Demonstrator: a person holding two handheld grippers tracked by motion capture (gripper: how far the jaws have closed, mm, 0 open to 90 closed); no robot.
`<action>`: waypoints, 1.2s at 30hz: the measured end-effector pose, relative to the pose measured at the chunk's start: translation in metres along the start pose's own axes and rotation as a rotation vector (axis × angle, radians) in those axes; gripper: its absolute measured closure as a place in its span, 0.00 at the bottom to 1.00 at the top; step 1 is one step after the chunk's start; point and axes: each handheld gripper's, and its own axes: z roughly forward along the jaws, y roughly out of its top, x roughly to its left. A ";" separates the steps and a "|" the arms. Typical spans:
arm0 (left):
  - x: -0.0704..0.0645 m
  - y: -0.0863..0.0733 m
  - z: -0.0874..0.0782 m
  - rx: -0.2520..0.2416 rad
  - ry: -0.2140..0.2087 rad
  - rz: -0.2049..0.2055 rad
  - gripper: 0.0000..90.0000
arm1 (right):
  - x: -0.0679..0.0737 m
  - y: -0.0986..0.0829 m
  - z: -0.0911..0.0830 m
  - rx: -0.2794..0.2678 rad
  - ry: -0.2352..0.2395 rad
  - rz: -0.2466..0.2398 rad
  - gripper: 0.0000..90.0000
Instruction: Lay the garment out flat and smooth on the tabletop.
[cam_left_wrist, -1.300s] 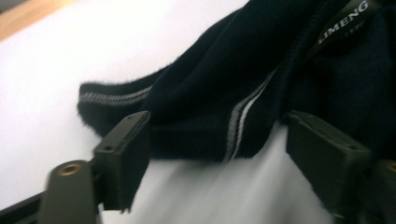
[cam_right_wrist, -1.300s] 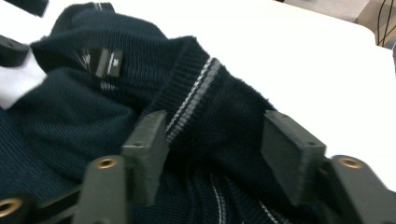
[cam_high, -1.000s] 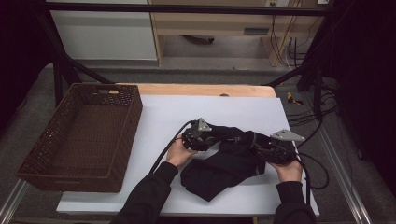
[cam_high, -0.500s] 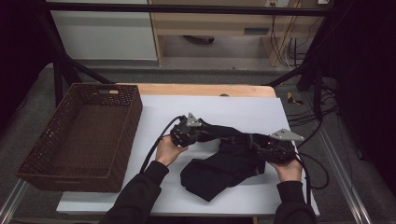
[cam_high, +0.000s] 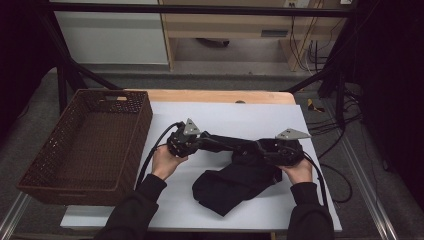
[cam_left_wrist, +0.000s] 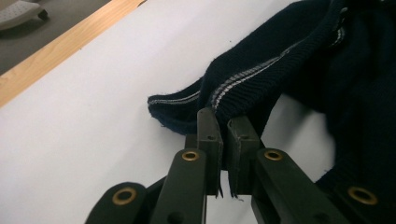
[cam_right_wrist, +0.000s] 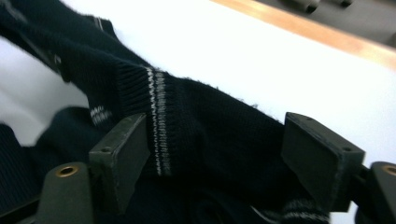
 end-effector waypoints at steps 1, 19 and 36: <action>0.000 -0.002 0.000 -0.004 -0.004 -0.012 0.94 | -0.001 0.001 0.003 0.002 0.014 0.019 0.29; 0.023 0.013 -0.031 -0.067 0.059 -0.124 0.94 | 0.006 0.027 0.003 -0.068 0.087 0.063 0.94; 0.078 0.046 -0.002 -0.097 0.236 -0.314 0.67 | -0.005 0.089 0.073 -0.124 -0.243 0.116 0.57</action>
